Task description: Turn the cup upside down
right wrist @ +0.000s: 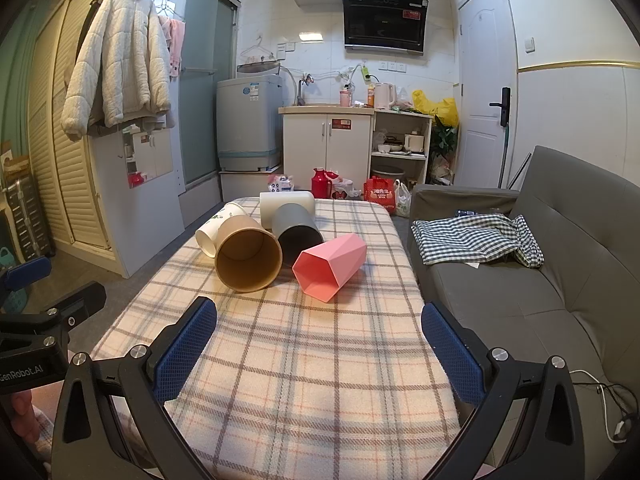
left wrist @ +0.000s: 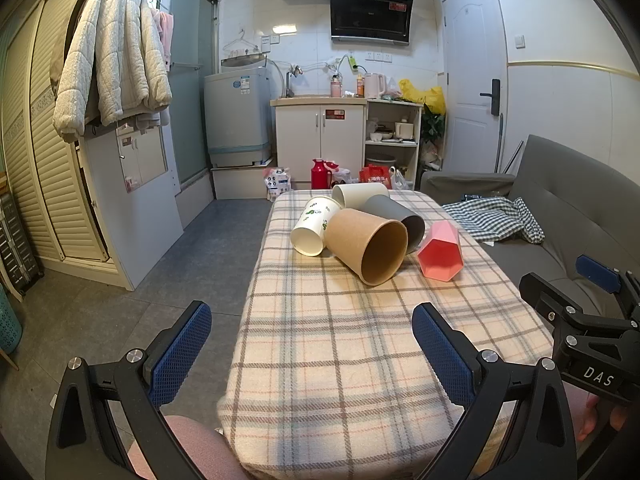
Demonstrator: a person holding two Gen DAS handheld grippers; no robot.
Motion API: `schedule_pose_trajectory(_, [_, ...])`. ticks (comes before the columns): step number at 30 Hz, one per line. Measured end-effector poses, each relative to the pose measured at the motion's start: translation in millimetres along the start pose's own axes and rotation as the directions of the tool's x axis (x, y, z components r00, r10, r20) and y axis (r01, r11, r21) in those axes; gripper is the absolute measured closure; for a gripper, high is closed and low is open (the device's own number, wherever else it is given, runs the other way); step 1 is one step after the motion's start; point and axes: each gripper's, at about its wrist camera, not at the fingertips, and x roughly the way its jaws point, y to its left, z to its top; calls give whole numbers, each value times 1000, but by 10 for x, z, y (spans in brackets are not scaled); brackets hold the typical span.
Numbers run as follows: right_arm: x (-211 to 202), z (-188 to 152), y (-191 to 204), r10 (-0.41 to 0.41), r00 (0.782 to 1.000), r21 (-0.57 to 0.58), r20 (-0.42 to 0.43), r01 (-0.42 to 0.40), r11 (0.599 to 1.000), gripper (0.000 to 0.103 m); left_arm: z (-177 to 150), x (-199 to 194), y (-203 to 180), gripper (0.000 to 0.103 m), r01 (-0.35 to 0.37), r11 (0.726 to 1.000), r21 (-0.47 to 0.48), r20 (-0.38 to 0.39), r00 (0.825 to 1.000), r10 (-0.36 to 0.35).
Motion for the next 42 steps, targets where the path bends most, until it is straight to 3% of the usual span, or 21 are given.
schedule_pose_trajectory(26, [3,-11,-4,10,1000,4,-7,-10,1000,0,0,3,0,0,-1,1000,-1,0,1000,1])
schedule_pose_trajectory(34, [18,26,7,19,1000,7,-12,-19,1000,0,81,-16,194,0,9,998,-55,-48,999,-12])
schedule_pose_trajectory(42, [247,326,25,-6,999,-38,-48,4,999,0,263,289,196,0,36,998,-52,-96,995,-41])
